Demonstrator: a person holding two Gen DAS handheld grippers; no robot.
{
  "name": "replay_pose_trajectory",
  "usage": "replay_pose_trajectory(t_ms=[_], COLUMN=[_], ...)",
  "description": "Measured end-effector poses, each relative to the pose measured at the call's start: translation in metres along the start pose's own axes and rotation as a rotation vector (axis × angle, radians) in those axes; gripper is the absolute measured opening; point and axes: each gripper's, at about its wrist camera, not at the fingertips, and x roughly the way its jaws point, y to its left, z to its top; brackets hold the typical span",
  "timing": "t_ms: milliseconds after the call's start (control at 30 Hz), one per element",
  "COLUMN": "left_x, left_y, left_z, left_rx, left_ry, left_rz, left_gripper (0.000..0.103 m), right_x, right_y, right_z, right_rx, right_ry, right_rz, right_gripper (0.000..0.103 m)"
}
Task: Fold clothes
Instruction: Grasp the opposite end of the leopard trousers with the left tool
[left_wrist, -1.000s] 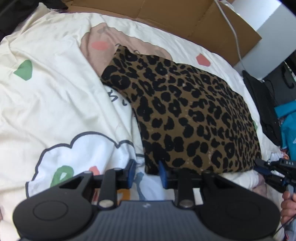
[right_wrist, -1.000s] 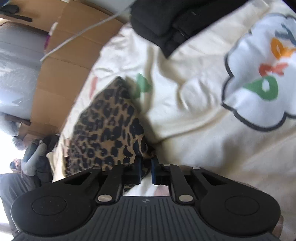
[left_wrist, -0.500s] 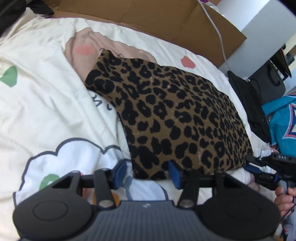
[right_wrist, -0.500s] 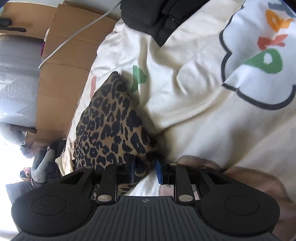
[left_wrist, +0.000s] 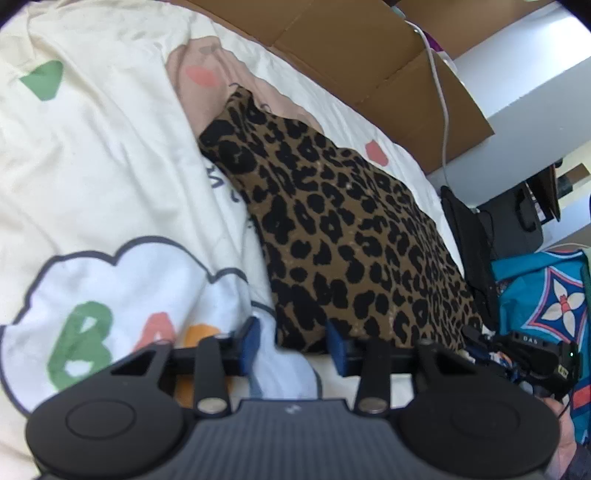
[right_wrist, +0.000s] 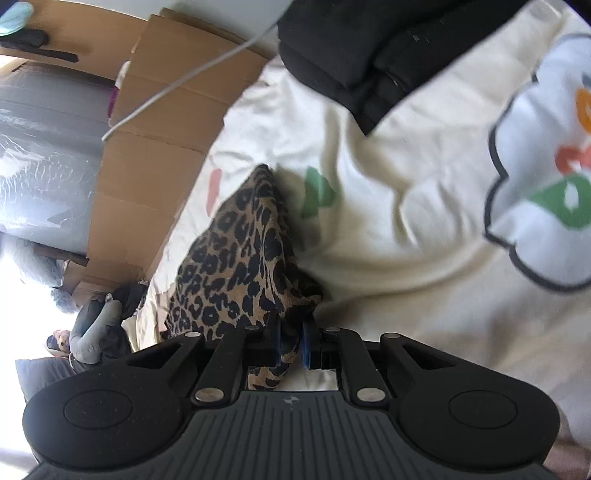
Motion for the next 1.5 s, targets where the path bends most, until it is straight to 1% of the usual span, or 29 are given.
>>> replay_pose_trajectory(t_ms=[33,100,233,300,433,567,633,800,967,1133,1200,1500], left_x=[0.001,0.002,0.001,0.0,0.0,0.005,0.008,0.016,0.01,0.003,0.001,0.008], left_y=[-0.001,-0.003,-0.007,-0.014,-0.03,-0.042,-0.048,-0.068,-0.076,-0.071,-0.07,-0.091], left_z=[-0.002,-0.006,-0.009,-0.011,-0.021,-0.025,-0.027,-0.026,-0.026,-0.03,-0.032,-0.043], left_rx=[0.0,-0.002,-0.046,-0.051,-0.044,-0.068,-0.065,-0.043,-0.023,-0.025,-0.025,0.033], left_ry=[0.007,0.015,0.02,0.021,0.018,0.028,0.042,0.088,0.106,0.126,0.137,0.214], left_rz=[-0.006,-0.015,-0.037,-0.045,-0.033,-0.021,-0.022,0.005,0.005,0.016,0.017,-0.026], left_gripper=[0.009,0.008,0.006,0.006,0.006,0.005,0.005,0.005,0.005,0.004,0.004,0.004], right_x=[-0.001,-0.002,-0.002,-0.003,0.002,0.009,0.012,0.015,0.001,-0.011,-0.014,-0.029], right_y=[0.002,0.006,0.012,0.014,0.02,0.026,0.028,0.038,0.041,0.02,0.014,0.014], right_z=[0.002,0.007,0.02,0.026,0.04,0.054,0.062,0.076,0.072,0.053,0.051,0.062], right_rx=[-0.015,-0.041,-0.071,-0.086,-0.12,-0.161,-0.175,-0.201,-0.205,-0.163,-0.15,-0.154], right_ry=[-0.005,-0.013,-0.031,-0.042,-0.052,-0.061,-0.063,-0.077,-0.086,-0.062,-0.06,-0.096], right_rz=[-0.003,-0.01,-0.014,-0.014,-0.038,-0.05,-0.052,-0.062,-0.06,-0.091,-0.098,-0.115], right_gripper=[0.01,0.01,0.01,0.01,0.01,0.01,0.01,0.009,0.009,0.008,0.008,0.008])
